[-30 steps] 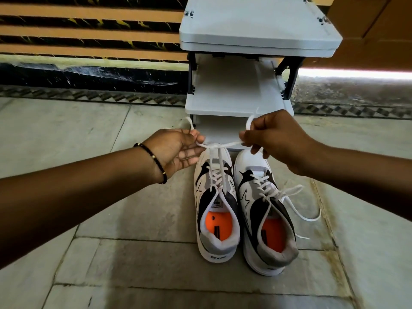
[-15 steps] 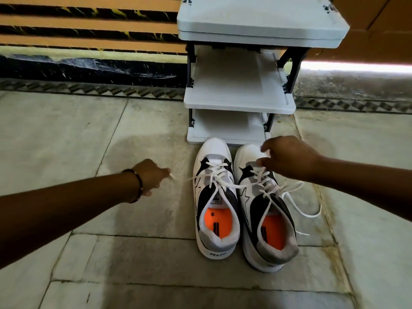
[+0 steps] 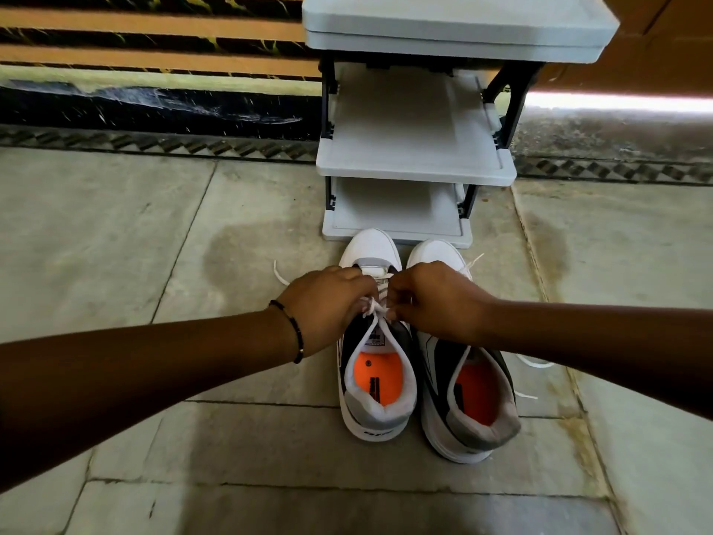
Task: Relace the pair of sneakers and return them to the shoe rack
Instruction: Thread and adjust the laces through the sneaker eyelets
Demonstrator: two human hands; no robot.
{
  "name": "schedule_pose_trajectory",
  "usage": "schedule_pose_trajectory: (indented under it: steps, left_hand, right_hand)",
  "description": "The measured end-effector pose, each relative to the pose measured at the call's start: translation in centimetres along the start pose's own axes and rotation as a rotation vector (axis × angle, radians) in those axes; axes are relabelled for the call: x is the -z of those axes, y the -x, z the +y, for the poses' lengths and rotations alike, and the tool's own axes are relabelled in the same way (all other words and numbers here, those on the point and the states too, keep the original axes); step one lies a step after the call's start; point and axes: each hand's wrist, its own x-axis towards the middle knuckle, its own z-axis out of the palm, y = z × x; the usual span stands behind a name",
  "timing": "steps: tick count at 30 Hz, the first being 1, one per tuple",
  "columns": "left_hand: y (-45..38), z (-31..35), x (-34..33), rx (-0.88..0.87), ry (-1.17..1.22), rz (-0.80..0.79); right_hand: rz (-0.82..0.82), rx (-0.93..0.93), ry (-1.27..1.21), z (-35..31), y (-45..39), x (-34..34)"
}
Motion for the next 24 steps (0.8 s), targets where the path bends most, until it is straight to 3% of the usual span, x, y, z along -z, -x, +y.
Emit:
schedule_pose_trajectory:
  steps: [3,8,13,21,24]
  left_hand:
    - [0.0,-0.3,0.4,-0.033,-0.064,-0.009]
    - [1.4,-2.3,1.3,-0.227,-0.218,0.060]
    - [1.5,-2.4,1.4,-0.219,-0.260,-0.007]
    - [1.7,-3.5,2.4,-0.232,-0.326,-0.008]
    - [1.6,-3.6,1.8,-0.184,-0.275,-0.066]
  right_hand:
    - [0.003,-0.018,0.028,0.5,0.9,0.8]
    - [-0.021,-0.046,0.151,1.5,2.1,1.9]
    - [-0.116,0.000,0.345,2.3,1.6,1.8]
    - [-0.154,0.066,0.336,0.7,1.5,3.7]
    - [-0.252,0.076,0.363,0.6,1.4,2.9]
